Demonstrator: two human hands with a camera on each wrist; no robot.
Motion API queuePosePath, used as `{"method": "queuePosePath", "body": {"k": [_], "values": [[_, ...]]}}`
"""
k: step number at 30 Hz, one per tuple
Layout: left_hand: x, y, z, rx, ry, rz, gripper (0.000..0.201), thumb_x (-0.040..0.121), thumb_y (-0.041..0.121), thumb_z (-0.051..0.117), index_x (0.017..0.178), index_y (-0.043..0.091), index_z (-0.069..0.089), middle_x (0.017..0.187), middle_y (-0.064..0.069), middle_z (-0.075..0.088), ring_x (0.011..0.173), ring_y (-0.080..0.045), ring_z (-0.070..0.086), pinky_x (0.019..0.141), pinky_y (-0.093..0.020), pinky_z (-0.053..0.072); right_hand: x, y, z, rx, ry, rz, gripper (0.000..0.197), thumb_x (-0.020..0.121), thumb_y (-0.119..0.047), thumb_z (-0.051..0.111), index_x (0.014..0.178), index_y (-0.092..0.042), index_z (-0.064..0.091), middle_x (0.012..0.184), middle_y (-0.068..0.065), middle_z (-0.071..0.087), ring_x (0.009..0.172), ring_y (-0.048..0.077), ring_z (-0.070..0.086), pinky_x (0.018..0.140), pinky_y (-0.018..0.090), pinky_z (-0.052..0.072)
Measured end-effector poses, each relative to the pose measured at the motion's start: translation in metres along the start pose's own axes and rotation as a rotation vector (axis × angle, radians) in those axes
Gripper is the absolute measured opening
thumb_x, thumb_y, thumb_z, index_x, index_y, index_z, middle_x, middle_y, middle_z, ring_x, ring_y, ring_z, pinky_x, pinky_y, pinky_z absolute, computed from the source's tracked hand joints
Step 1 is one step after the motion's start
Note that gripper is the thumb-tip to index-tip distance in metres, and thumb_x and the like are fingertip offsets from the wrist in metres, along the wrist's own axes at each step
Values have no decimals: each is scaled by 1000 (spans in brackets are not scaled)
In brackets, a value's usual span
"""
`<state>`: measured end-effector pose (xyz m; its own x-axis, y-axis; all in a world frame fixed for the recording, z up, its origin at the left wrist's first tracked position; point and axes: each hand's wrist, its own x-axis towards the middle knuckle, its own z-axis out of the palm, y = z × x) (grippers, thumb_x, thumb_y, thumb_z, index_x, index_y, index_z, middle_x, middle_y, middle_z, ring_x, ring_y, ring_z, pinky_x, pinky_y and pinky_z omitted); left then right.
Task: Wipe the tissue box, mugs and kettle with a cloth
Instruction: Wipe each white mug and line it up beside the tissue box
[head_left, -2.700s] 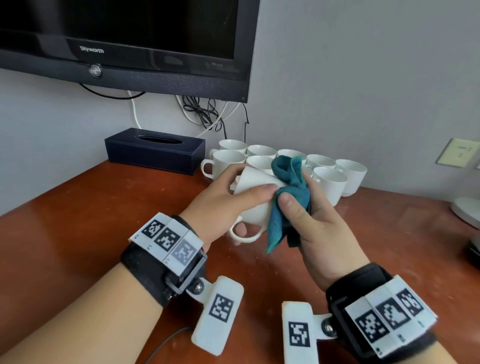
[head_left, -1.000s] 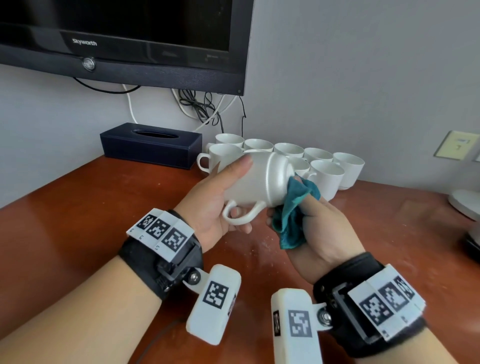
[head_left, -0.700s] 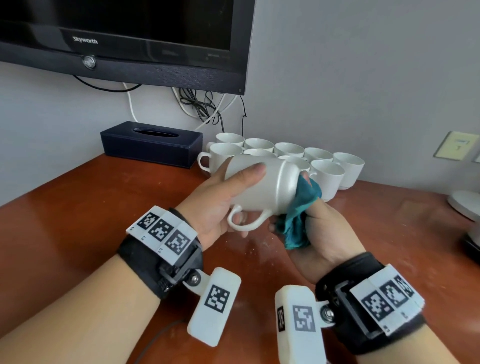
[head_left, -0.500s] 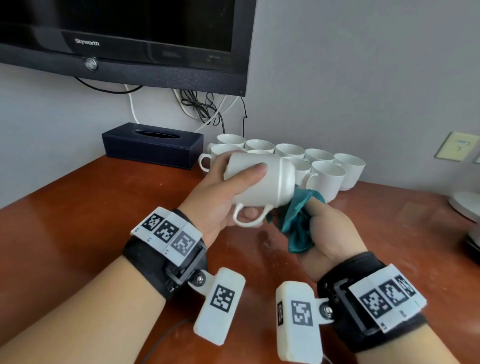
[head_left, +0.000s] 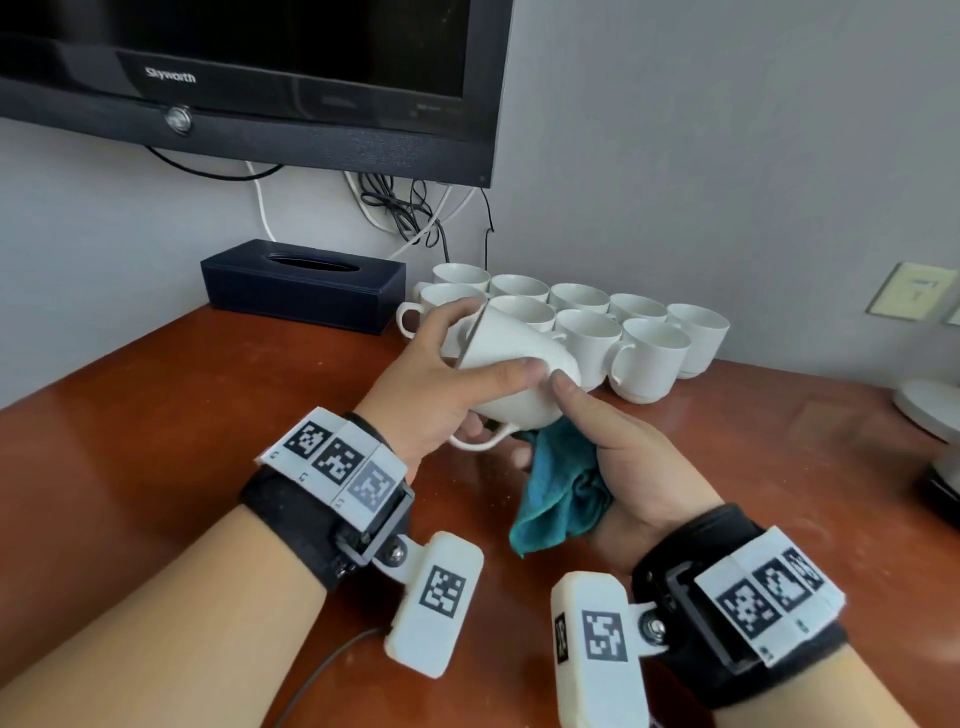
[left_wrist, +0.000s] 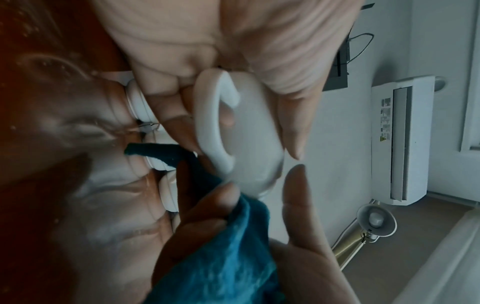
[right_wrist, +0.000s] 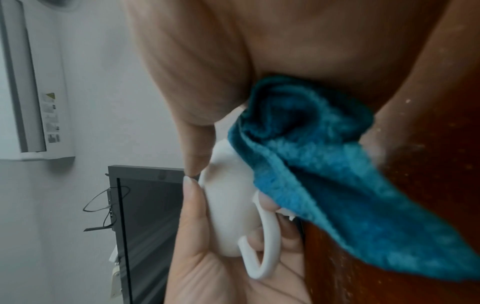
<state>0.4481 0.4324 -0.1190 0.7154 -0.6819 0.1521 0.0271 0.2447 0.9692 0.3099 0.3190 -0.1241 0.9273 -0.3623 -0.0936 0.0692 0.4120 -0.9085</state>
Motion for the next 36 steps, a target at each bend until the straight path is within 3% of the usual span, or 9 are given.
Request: {"method": "queuePosePath", "body": {"k": [5, 9, 12, 16, 21, 24, 28, 32, 36], "values": [[0, 1, 0, -105, -93, -10, 84, 65, 16, 91, 142, 23, 56, 106, -10, 66, 59, -9, 63, 53, -23, 49, 3, 0, -2, 10, 37, -22, 55, 94, -51, 66, 128, -9, 69, 92, 12, 69, 67, 18, 61, 59, 31, 52], [1, 2, -4, -293, -142, -45, 80, 70, -1, 80, 144, 15, 55, 93, -6, 69, 64, -15, 60, 72, -32, 55, 5, 0, -8, 96, 58, -33, 64, 88, -62, 65, 119, -7, 76, 95, 13, 63, 67, 16, 60, 66, 33, 47], [1, 1, -4, -302, -174, -48, 74, 74, -1, 79, 143, 15, 57, 101, -7, 70, 72, -19, 63, 80, -37, 58, 4, -3, -7, 183, 64, -73, 51, 87, -60, 65, 98, -14, 83, 83, 9, 63, 63, 14, 59, 64, 31, 47], [-2, 0, -4, -218, -177, -80, 64, 80, 10, 80, 141, 14, 59, 109, -6, 73, 79, -18, 69, 89, -42, 58, 3, -2, -5, 240, 83, -76, 48, 90, -59, 64, 99, -14, 80, 74, 7, 61, 60, 14, 58, 60, 28, 50], [-7, 1, -1, -107, -190, -152, 43, 76, 31, 77, 116, 18, 68, 95, -2, 76, 79, -19, 72, 73, -31, 58, 5, -2, -5, 296, 101, -83, 47, 90, -58, 65, 93, -14, 82, 73, 6, 58, 60, 13, 56, 60, 28, 50], [-6, -2, -4, -88, -178, -165, 30, 74, 34, 78, 101, 22, 70, 90, -1, 74, 79, -20, 70, 74, -32, 56, 6, -1, -6, 316, 110, -95, 45, 90, -57, 66, 92, -16, 83, 76, 6, 59, 61, 14, 55, 62, 29, 51], [-6, 0, -5, -90, -142, -189, 15, 80, 36, 77, 85, 22, 77, 85, -2, 68, 71, -17, 64, 65, -28, 52, 8, -2, -9, 293, 172, -117, 46, 89, -58, 65, 103, -16, 76, 75, 4, 58, 61, 15, 53, 63, 30, 47], [-10, 3, -4, -33, -192, -260, 30, 87, 40, 69, 99, 13, 76, 94, -12, 72, 76, -23, 70, 68, -31, 56, 11, -3, -13, 309, 213, -127, 49, 85, -58, 66, 109, -17, 73, 74, 4, 57, 61, 17, 51, 66, 33, 46], [-16, 5, 5, -109, -186, -273, 25, 98, 29, 63, 107, 7, 70, 114, -23, 75, 98, -34, 76, 80, -38, 64, 19, 2, -21, 349, 157, -70, 72, 85, -60, 72, 137, -11, 66, 84, 5, 62, 75, 21, 53, 79, 37, 44]]}}
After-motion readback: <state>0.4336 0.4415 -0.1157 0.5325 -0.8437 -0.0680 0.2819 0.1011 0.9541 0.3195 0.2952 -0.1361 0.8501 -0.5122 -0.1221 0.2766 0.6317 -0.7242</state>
